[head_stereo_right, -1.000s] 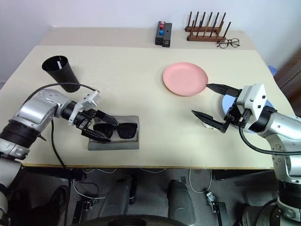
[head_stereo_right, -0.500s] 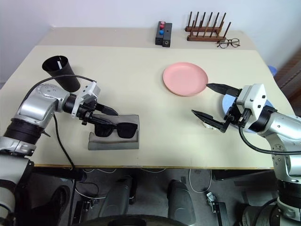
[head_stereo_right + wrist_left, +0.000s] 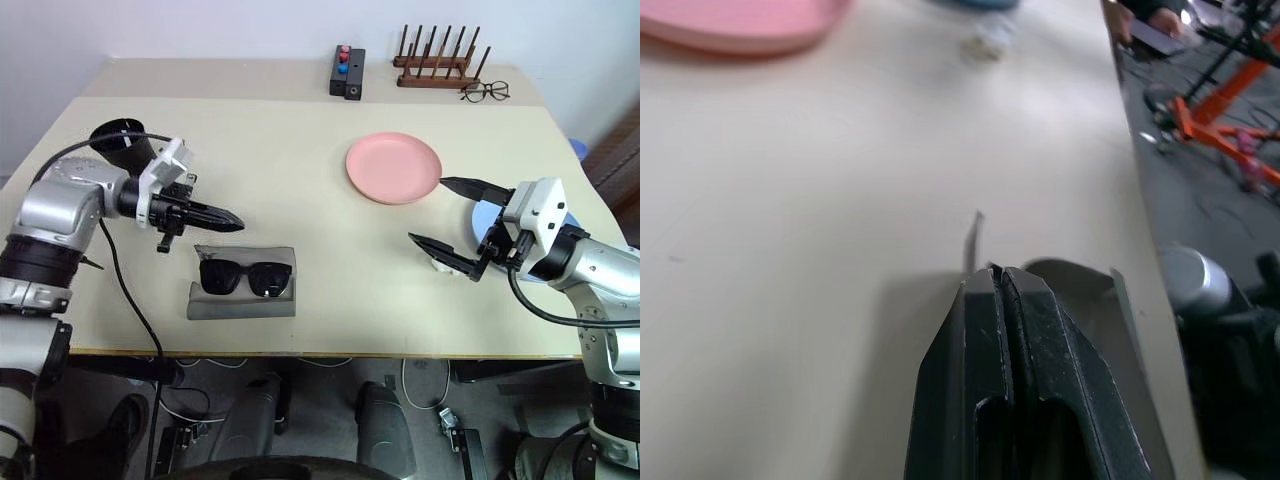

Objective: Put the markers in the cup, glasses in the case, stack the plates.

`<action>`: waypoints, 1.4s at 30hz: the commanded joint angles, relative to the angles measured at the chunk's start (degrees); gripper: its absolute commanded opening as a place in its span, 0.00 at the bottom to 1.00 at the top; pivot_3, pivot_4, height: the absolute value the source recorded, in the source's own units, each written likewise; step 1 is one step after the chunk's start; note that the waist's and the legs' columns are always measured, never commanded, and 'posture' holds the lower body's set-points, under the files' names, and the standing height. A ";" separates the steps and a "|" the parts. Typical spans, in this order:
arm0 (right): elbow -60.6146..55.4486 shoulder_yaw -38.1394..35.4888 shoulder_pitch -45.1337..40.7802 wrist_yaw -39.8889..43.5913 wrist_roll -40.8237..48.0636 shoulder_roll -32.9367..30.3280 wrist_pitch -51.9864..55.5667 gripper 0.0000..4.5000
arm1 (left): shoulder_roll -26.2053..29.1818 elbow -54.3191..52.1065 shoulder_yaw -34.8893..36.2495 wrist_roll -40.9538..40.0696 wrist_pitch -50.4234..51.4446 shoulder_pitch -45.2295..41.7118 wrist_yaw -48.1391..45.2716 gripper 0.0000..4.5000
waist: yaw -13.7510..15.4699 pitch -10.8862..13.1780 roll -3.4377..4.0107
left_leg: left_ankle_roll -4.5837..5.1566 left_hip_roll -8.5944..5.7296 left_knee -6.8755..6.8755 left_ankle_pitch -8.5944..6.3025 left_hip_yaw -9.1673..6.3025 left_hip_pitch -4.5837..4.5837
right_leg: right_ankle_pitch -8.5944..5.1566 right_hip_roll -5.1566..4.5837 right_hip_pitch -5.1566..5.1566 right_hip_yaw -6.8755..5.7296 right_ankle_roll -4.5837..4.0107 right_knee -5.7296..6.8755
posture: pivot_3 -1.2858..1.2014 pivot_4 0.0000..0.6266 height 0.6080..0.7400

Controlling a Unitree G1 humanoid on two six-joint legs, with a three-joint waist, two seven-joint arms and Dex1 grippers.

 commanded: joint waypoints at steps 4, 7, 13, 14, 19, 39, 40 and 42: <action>-0.23 -0.50 -1.13 -0.04 0.25 0.09 -1.28 1.00 | -2.99 6.52 -0.08 9.74 -17.26 0.57 9.08 0.00 | -0.02 0.00 0.00 | 0.00 0.00 -0.01 0.00 0.00 0.00 | 0.01 0.00 0.00 0.00 0.01 0.00 | 0.52 0.24 1.00; -0.24 -0.55 -1.05 -0.06 0.30 0.06 -1.33 1.00 | -2.75 5.25 -1.79 11.76 -19.77 3.41 6.52 0.00 | -0.09 0.00 0.00 | 0.00 0.00 -0.02 0.00 0.01 0.00 | 0.01 0.00 0.00 0.00 0.01 0.00 | 0.52 0.24 1.00; -0.52 -0.91 -0.57 -0.15 0.40 -0.10 -1.37 1.00 | -2.13 0.36 -3.12 11.61 -17.64 8.39 1.27 0.00 | 0.04 -0.01 -0.01 | 0.00 0.00 -0.03 0.00 0.02 0.00 | 0.01 0.00 -0.01 0.00 0.00 -0.01 | 0.52 0.24 1.00; -0.58 -1.06 -0.42 -0.15 0.45 -0.15 -1.35 1.00 | -1.60 -1.04 -3.03 10.86 -16.36 8.89 -0.25 0.00 | 0.07 -0.01 0.00 | 0.00 0.00 -0.02 0.00 0.01 0.00 | 0.01 0.00 0.00 0.00 0.00 -0.01 | 0.52 0.24 1.00; -0.73 -1.40 0.11 -0.21 0.48 -0.24 -1.41 1.00 | 0.42 -6.64 -1.89 7.42 -10.73 9.51 -4.47 0.00 | -0.05 -0.01 -0.01 | 0.00 0.00 -0.04 0.00 0.01 0.00 | 0.01 -0.01 0.00 0.00 -0.01 -0.01 | 0.52 0.24 1.00; -0.37 -0.95 -0.20 -0.47 0.27 -0.13 -1.63 1.00 | 6.90 -23.45 -4.11 1.49 -5.66 18.19 -4.81 0.00 | -0.07 -0.01 0.00 | -0.01 0.01 -0.07 0.00 0.01 0.01 | 0.00 -0.01 -0.02 0.01 -0.01 -0.04 | 0.52 0.24 1.00; -0.40 -0.98 -0.13 -0.48 0.29 -0.13 -1.63 1.00 | 6.97 -24.58 -3.81 0.77 -4.36 18.63 -4.80 0.00 | -0.07 -0.01 0.00 | -0.01 0.01 -0.07 0.00 0.01 0.01 | 0.00 -0.01 -0.02 0.01 -0.01 -0.03 | 0.52 0.24 1.00; -0.39 -0.98 -0.03 -0.47 0.19 -0.12 -1.74 1.00 | 7.25 -26.19 -3.60 0.17 -2.82 19.36 -4.80 0.00 | -0.07 -0.01 0.00 | -0.01 0.01 -0.07 0.00 0.02 0.01 | 0.00 -0.01 -0.02 0.01 -0.01 -0.03 | 0.52 0.24 1.00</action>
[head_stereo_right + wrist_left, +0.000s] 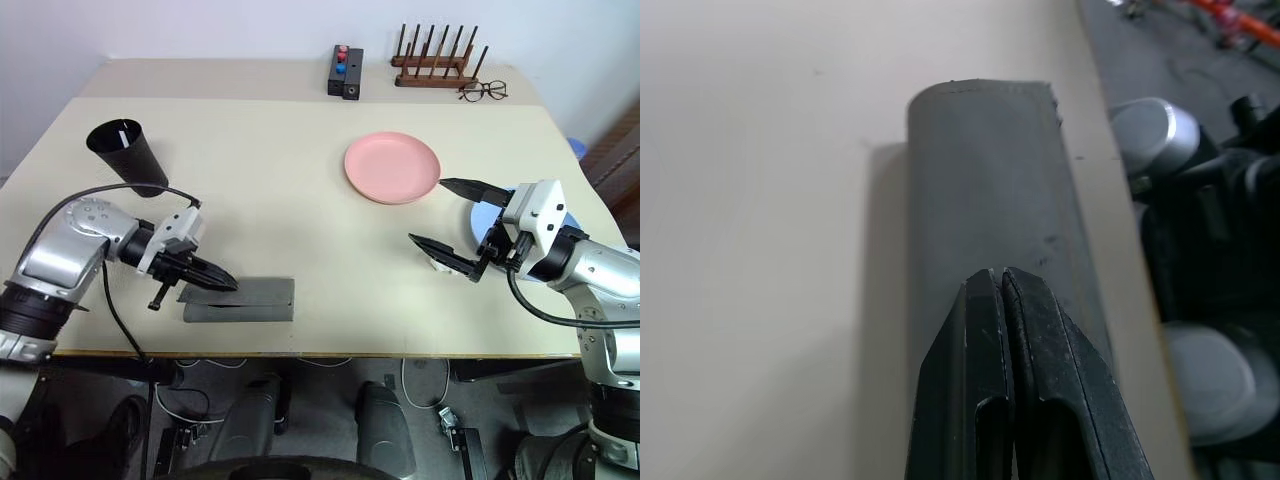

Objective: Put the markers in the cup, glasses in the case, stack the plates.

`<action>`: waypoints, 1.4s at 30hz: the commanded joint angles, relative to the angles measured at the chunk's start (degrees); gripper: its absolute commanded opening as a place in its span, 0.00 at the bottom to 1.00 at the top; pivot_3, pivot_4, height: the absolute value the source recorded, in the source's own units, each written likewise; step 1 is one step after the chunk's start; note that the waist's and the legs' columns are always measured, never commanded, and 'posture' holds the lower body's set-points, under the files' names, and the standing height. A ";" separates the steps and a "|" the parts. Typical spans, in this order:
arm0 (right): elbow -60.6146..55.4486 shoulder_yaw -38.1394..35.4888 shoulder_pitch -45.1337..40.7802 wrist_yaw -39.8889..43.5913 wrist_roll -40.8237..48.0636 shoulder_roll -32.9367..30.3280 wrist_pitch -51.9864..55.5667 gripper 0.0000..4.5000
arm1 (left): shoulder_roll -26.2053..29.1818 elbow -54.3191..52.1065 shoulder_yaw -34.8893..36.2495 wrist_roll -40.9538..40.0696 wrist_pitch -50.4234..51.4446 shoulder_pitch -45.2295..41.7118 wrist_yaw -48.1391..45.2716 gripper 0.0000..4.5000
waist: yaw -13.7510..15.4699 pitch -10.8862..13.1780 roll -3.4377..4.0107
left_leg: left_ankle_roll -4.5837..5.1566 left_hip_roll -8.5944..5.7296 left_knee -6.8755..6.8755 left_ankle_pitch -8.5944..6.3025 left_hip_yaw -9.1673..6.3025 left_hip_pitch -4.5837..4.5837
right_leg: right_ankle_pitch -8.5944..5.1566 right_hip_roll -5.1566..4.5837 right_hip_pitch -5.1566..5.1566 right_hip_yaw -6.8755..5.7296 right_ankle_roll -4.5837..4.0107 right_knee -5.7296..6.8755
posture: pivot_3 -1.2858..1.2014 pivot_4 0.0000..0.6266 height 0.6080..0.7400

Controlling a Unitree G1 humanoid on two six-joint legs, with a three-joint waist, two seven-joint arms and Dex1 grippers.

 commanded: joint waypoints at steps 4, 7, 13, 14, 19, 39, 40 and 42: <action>-0.74 -1.27 -0.48 -0.43 0.20 -0.18 -0.85 1.00 | 2.47 -4.97 0.44 -1.51 1.01 1.60 -0.23 0.00 | 0.00 0.00 0.00 | 0.00 0.00 -0.01 0.00 0.00 0.00 | 0.00 0.00 0.00 0.00 0.00 -0.01 | 0.52 0.24 1.00; -0.78 -1.06 -0.56 -0.55 0.12 -0.08 -0.92 1.00 | 2.89 -6.44 0.55 -1.80 1.34 2.83 -0.23 0.00 | 0.01 0.00 0.00 | 0.00 0.00 0.00 0.00 0.00 0.00 | 0.00 0.00 0.00 0.00 0.00 -0.01 | 0.52 0.24 1.00; -0.74 -0.62 -0.96 -0.80 0.05 -0.02 -0.92 1.00 | 2.85 -6.79 0.80 -0.39 -0.14 4.28 0.31 0.00 | 0.01 0.00 0.01 | -0.01 0.00 -0.01 0.00 0.00 0.00 | 0.00 0.00 0.00 0.00 0.00 -0.03 | 0.52 0.24 1.00; -0.68 -0.57 -1.04 -0.80 0.04 -0.04 -0.91 1.00 | 2.61 -6.67 1.09 -0.45 -0.38 4.19 0.56 0.00 | 0.01 0.00 0.01 | -0.01 0.00 -0.02 0.00 0.00 0.00 | 0.00 0.00 0.00 0.00 0.00 -0.03 | 0.52 0.24 1.00; -0.43 -0.33 -1.45 -1.11 0.02 0.02 -0.56 1.00 | 0.31 -3.65 3.66 -3.20 2.87 -0.17 2.18 0.00 | 0.18 0.00 0.01 | 0.00 0.00 0.00 0.00 0.00 0.00 | 0.00 0.00 0.00 0.00 0.00 -0.03 | 0.52 0.24 1.00; 9.34 5.33 -12.34 -15.58 -8.85 1.28 8.38 1.00 | -8.40 10.61 15.86 -9.42 5.39 -17.22 12.24 0.86 | -0.06 0.01 -0.01 | 0.01 -0.02 0.04 0.01 0.01 -0.02 | 0.01 0.00 0.00 0.00 0.03 0.03 | 0.52 0.24 1.00; 10.83 6.35 -12.86 -16.98 -11.10 0.43 9.81 1.00 | -8.95 10.73 16.56 -9.87 5.20 -17.38 12.61 0.96 | -0.04 0.01 -0.01 | 0.01 -0.02 0.04 0.01 0.00 -0.01 | 0.01 0.01 0.00 0.00 0.03 0.04 | 0.52 0.24 1.00; 12.90 7.12 -13.59 -17.89 -12.62 -0.42 12.60 1.00 | -9.78 10.70 17.53 -10.56 5.00 -17.52 13.11 0.98 | -0.01 0.01 -0.01 | 0.01 -0.02 0.03 0.01 0.00 -0.01 | 0.01 0.01 0.00 0.00 0.03 0.05 | 0.52 0.24 1.00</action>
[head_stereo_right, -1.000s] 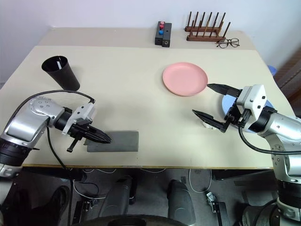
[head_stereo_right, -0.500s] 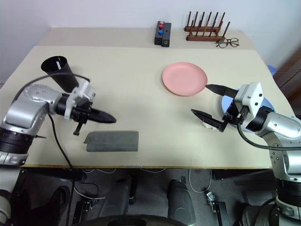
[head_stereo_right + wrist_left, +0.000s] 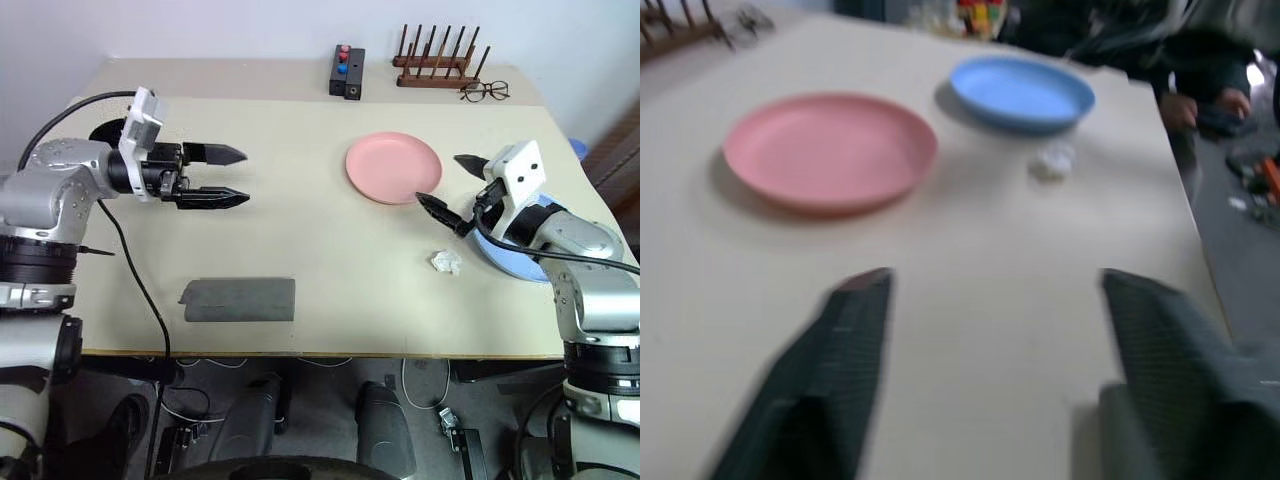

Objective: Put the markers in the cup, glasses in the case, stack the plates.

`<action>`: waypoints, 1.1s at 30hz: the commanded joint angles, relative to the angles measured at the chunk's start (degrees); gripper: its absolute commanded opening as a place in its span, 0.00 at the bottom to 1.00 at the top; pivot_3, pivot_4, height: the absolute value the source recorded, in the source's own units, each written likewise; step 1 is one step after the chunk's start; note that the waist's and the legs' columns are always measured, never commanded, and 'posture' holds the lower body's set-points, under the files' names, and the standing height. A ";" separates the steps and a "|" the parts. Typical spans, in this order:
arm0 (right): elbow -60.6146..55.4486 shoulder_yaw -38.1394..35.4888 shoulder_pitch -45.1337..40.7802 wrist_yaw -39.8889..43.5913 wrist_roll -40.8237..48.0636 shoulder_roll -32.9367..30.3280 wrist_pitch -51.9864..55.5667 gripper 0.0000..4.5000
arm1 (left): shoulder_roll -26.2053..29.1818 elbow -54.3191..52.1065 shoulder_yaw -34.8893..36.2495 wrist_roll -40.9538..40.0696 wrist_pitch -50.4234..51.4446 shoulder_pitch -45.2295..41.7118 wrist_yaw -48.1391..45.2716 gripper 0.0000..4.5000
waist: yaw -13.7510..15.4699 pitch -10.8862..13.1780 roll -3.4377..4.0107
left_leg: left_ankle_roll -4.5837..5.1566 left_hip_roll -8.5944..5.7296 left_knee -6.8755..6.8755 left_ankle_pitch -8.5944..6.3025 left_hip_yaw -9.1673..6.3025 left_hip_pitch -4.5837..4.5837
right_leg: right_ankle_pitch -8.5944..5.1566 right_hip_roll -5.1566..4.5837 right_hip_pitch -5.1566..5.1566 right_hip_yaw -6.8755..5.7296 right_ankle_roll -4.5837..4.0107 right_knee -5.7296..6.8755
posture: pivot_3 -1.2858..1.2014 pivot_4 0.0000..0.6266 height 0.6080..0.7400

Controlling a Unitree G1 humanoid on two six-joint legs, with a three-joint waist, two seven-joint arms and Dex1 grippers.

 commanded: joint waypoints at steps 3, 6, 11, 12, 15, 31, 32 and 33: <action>4.31 0.57 -1.16 -2.34 -4.72 -4.17 6.23 1.00 | -0.80 -2.61 2.94 -2.82 -0.51 -0.43 0.34 0.98 | -0.02 0.00 0.00 | 0.00 0.00 -0.02 0.00 0.00 -0.02 | 0.00 0.00 0.00 0.00 0.01 -0.02 | 0.52 0.24 1.00; 6.33 0.90 -1.08 -1.55 -5.86 -7.01 10.52 1.00 | -1.36 -4.20 2.84 -3.07 -0.39 0.65 0.82 0.98 | 0.00 0.00 0.00 | 0.01 0.00 -0.02 0.01 0.00 -0.01 | 0.01 0.00 0.00 0.00 0.02 -0.01 | 0.52 0.24 1.00; 6.64 2.79 0.87 1.44 -6.93 -11.34 15.84 1.00 | -2.13 -5.92 2.47 -3.06 -0.77 2.13 1.56 0.98 | -0.03 0.00 0.01 | 0.01 0.00 -0.02 0.00 0.00 0.00 | 0.00 0.00 0.00 0.01 0.01 0.00 | 0.52 0.24 1.00; 6.81 3.46 1.56 1.67 -7.70 -11.94 16.01 1.00 | -2.31 -6.32 2.37 -3.12 -0.77 2.31 1.65 0.98 | -0.03 0.00 0.01 | 0.01 0.00 -0.02 0.00 0.00 0.00 | 0.00 0.00 0.00 0.01 0.01 0.00 | 0.52 0.24 1.00; 6.18 4.03 2.91 2.84 -8.00 -12.61 17.27 1.00 | -2.75 -7.47 2.24 -3.51 -0.36 2.70 1.95 0.98 | -0.03 0.00 0.01 | 0.01 0.00 -0.01 0.01 0.00 0.00 | 0.01 0.00 0.00 0.01 0.01 0.00 | 0.52 0.24 1.00; 14.20 7.55 4.24 4.96 -13.47 -13.61 14.59 0.12 | -2.55 -10.40 2.36 -3.59 0.24 3.87 2.91 1.00 | -0.01 -0.01 -0.02 | 0.01 0.00 0.06 0.00 0.00 0.00 | 0.01 0.00 0.04 0.01 0.02 -0.01 | 0.52 0.24 1.00; 14.36 7.54 3.75 4.68 -13.78 -13.40 14.19 0.01 | -2.53 -10.40 2.37 -3.61 0.30 3.86 2.91 1.00 | -0.04 -0.04 -0.07 | 0.01 0.00 0.07 0.00 0.00 0.01 | 0.01 0.00 0.05 0.01 0.03 -0.01 | 0.52 0.24 1.00; 13.56 7.28 2.92 4.45 -13.82 -13.07 13.46 0.00 | -2.48 -10.34 2.32 -3.50 0.25 3.83 2.92 1.00 | -0.18 -0.05 -0.07 | 0.00 0.00 0.09 0.00 0.00 0.02 | 0.02 0.00 0.07 0.01 0.04 -0.01 | 0.52 0.24 1.00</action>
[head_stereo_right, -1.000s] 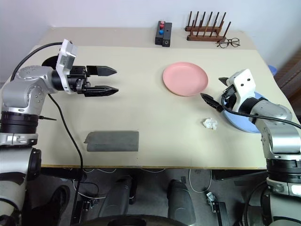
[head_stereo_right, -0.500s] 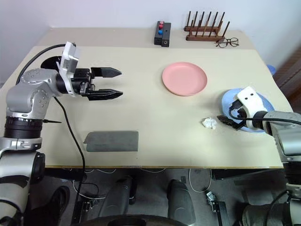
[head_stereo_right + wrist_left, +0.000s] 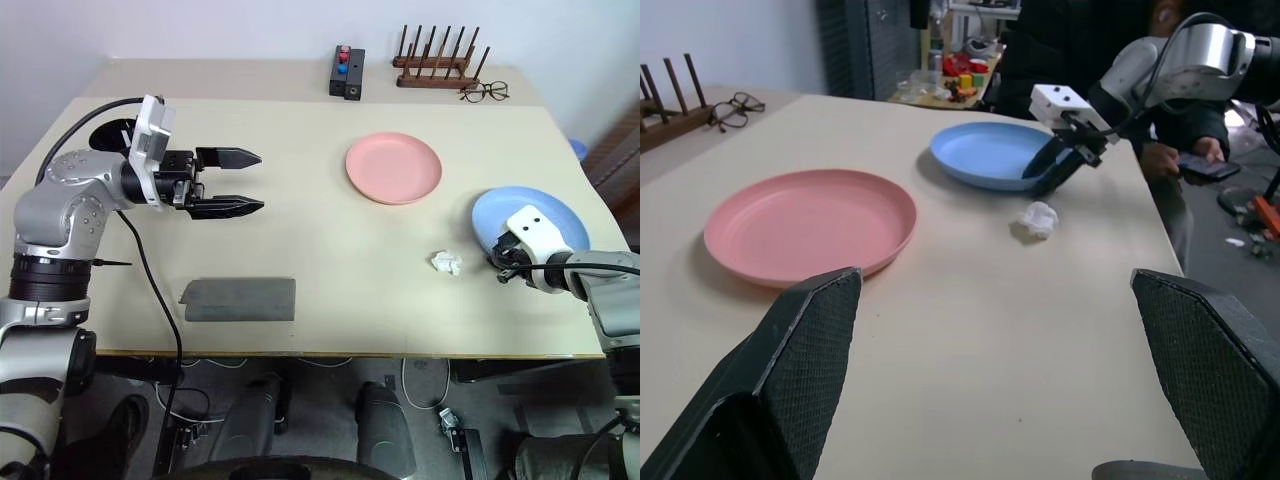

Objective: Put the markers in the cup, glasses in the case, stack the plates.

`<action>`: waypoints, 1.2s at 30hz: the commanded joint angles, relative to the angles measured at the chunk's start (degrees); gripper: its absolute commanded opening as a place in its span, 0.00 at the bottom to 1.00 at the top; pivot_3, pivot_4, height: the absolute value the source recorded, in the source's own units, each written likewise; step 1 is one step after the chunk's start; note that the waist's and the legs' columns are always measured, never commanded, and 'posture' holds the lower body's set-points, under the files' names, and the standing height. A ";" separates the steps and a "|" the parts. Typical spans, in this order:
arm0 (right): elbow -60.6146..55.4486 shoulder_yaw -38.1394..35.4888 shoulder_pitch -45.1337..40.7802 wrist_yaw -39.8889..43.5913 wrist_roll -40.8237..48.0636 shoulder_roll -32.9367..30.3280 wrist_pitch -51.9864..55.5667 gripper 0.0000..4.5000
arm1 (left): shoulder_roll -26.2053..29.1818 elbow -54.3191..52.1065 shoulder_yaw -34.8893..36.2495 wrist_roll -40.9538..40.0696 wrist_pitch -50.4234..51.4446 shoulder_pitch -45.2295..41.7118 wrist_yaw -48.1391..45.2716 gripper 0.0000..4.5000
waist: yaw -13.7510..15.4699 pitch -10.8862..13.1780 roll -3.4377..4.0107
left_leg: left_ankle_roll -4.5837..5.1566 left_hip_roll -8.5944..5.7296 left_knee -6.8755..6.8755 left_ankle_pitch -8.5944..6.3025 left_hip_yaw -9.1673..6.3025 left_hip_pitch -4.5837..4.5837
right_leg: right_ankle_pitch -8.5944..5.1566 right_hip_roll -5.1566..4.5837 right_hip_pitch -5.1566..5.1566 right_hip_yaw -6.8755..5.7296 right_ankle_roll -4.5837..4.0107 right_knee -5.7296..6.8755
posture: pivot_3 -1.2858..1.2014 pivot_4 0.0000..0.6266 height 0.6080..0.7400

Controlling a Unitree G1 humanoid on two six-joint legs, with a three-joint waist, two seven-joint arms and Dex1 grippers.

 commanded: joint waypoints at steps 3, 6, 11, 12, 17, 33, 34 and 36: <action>-1.61 -0.68 -4.04 -0.95 -1.27 0.73 -4.53 0.00 | 0.54 -1.55 0.78 -0.99 -0.28 -0.80 0.19 1.00 | -0.40 0.00 0.00 | 0.00 0.00 0.04 0.00 0.00 0.00 | 0.03 0.00 0.01 0.00 0.04 0.01 | 0.52 0.24 1.00; -0.78 -0.35 -9.45 -3.55 -2.42 3.49 -9.68 0.00 | 0.35 -1.25 0.93 -1.00 -0.53 -0.99 0.42 1.00 | -1.39 0.00 0.00 | 0.00 0.00 0.03 0.00 0.00 0.00 | 0.04 0.00 0.00 0.01 0.04 0.00 | 0.52 0.24 1.00; 3.53 0.78 -19.34 -9.68 -4.89 11.09 -18.69 0.00 | 0.10 -0.75 1.27 -0.69 -1.38 -1.21 1.09 1.00 | -2.55 0.02 0.04 | -0.01 0.00 -0.08 0.01 -0.01 0.02 | 0.06 0.01 -0.05 0.02 0.09 0.02 | 0.52 0.24 1.00; 4.58 2.13 -20.77 -11.08 -6.59 12.60 -21.64 0.00 | 0.10 -0.76 1.36 -0.78 -1.36 -1.23 1.23 1.00 | -2.66 0.02 0.04 | -0.01 0.00 -0.13 0.01 0.00 0.01 | 0.10 0.01 -0.07 0.02 0.17 0.01 | 0.52 0.24 1.00; 13.07 10.20 -27.23 -12.67 -13.55 19.72 -34.24 0.00 | 0.28 -1.46 1.66 -1.21 -1.09 -0.79 1.88 1.00 | -2.90 0.02 0.04 | -0.01 -0.01 -0.20 0.02 0.00 0.00 | 0.12 0.01 -0.07 0.02 0.28 -0.02 | 0.52 0.24 1.00; 52.17 18.46 -43.93 -16.07 -22.97 34.49 -45.21 0.00 | 2.67 -6.73 3.77 -3.15 1.15 3.43 5.29 1.00 | -2.95 0.07 0.11 | -0.05 -0.02 -0.27 0.05 -0.01 0.00 | 0.13 0.03 -0.10 0.04 0.29 0.02 | 0.52 0.24 1.00; 52.74 18.81 -44.14 -16.49 -23.76 34.10 -45.69 0.00 | 2.80 -6.88 3.83 -3.22 1.23 3.56 5.40 1.00 | -3.00 0.07 0.11 | -0.06 -0.02 -0.27 0.05 -0.01 0.01 | 0.13 0.03 -0.10 0.05 0.29 0.03 | 0.52 0.24 1.00; 52.94 16.76 -44.51 -12.89 -21.13 33.96 -43.48 0.16 | 3.05 -6.99 3.87 -3.27 1.24 3.72 5.58 1.00 | -3.04 0.07 0.11 | -0.06 -0.02 -0.28 0.05 -0.01 0.04 | 0.13 0.03 -0.10 0.05 0.30 0.08 | 0.52 0.24 1.00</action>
